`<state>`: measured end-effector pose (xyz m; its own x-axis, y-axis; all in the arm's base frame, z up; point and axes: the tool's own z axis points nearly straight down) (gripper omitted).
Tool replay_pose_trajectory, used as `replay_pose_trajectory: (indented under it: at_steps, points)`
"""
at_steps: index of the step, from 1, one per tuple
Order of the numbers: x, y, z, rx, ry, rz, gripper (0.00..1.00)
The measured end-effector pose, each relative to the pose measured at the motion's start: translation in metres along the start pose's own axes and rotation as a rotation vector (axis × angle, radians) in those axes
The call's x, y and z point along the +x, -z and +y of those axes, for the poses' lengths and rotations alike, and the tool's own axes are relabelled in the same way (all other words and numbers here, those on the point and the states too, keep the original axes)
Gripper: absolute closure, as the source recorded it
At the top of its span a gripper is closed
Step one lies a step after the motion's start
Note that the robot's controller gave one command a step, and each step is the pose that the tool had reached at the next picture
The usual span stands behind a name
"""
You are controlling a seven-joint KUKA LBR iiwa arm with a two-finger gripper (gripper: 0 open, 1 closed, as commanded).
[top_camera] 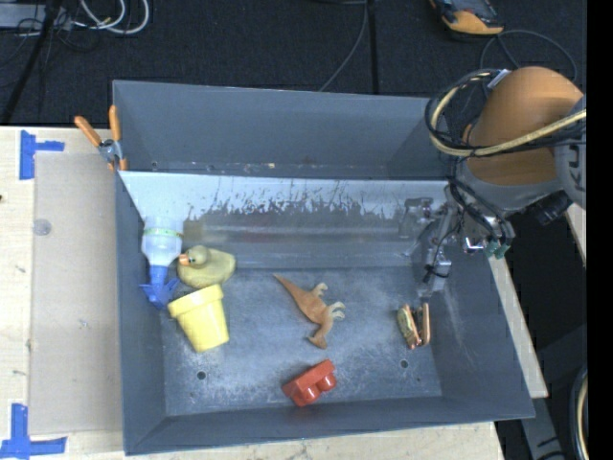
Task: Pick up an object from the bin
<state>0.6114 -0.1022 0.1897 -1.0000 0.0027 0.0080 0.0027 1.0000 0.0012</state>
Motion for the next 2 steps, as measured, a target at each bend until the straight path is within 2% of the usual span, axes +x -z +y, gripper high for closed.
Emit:
replay_pose_trajectory:
  at_steps: [1,2]
  points:
    - [-0.002,0.005,0.000,0.001,0.002,-0.007,0.00]
    - [0.006,-0.043,0.041,0.000,-0.112,-0.007,0.00]
